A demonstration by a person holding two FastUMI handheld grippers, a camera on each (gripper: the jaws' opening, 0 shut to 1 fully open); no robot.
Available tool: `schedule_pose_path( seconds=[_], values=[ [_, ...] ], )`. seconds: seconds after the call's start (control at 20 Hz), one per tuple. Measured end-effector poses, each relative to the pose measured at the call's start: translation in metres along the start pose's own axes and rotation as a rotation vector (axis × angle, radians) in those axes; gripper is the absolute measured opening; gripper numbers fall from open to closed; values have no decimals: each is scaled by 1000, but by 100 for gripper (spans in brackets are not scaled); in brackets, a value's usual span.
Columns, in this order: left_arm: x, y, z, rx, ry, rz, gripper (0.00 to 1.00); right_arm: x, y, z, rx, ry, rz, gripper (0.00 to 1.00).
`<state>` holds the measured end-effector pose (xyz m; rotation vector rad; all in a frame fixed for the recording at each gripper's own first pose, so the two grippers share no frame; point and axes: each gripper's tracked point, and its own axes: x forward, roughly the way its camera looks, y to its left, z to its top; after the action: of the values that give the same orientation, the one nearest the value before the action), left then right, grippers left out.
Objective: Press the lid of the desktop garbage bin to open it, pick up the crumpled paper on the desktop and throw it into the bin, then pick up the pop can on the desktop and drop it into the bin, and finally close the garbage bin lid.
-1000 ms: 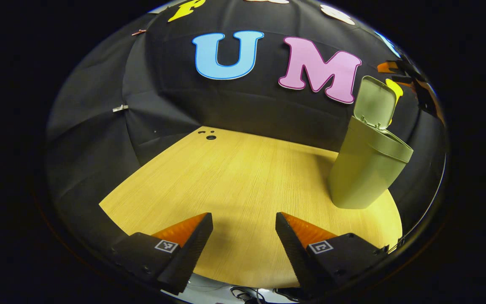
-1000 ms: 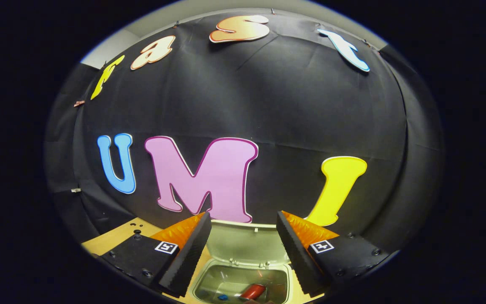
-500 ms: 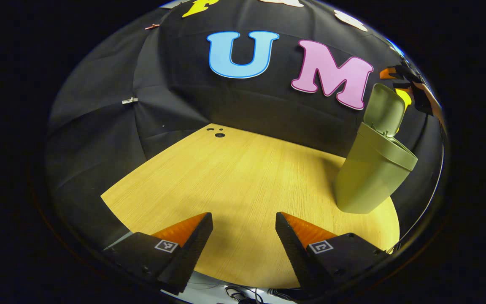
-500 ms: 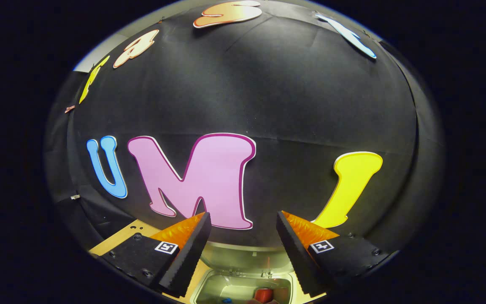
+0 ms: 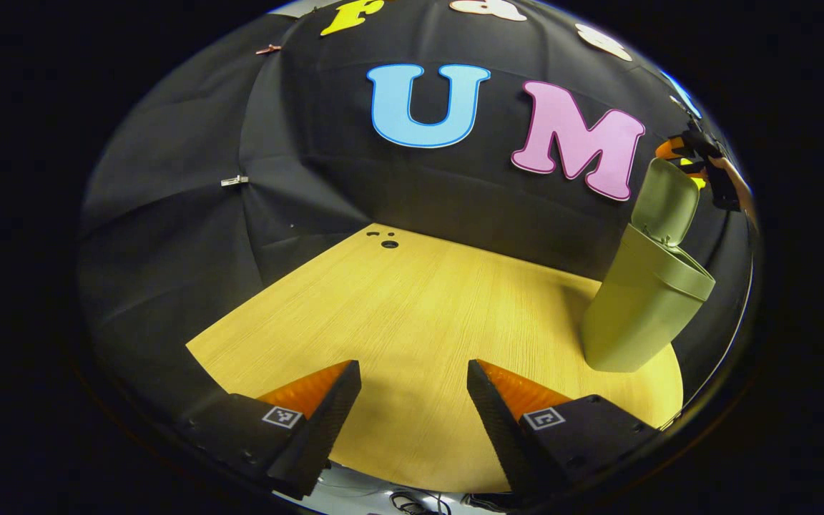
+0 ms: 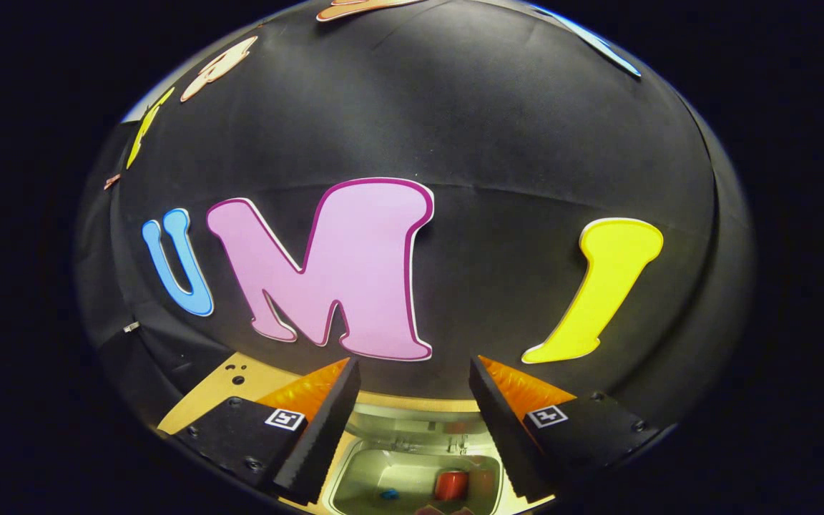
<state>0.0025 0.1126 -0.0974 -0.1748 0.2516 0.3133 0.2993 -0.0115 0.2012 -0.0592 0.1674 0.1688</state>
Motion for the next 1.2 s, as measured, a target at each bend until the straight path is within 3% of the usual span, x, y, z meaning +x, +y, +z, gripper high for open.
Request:
schedule_pose_path(
  seconds=[0.5,0.85,1.2],
  values=[
    [-4,-14,-13,79,18,-91,96,-56,8,-69,29,62,24,96],
    [-17,-18,-27,134,33,-154,96,-78,8,-153,67,165,-14,97],
    [-26,-9,-43,155,46,-179,96,-88,5,-199,93,172,-62,98]
  ],
)
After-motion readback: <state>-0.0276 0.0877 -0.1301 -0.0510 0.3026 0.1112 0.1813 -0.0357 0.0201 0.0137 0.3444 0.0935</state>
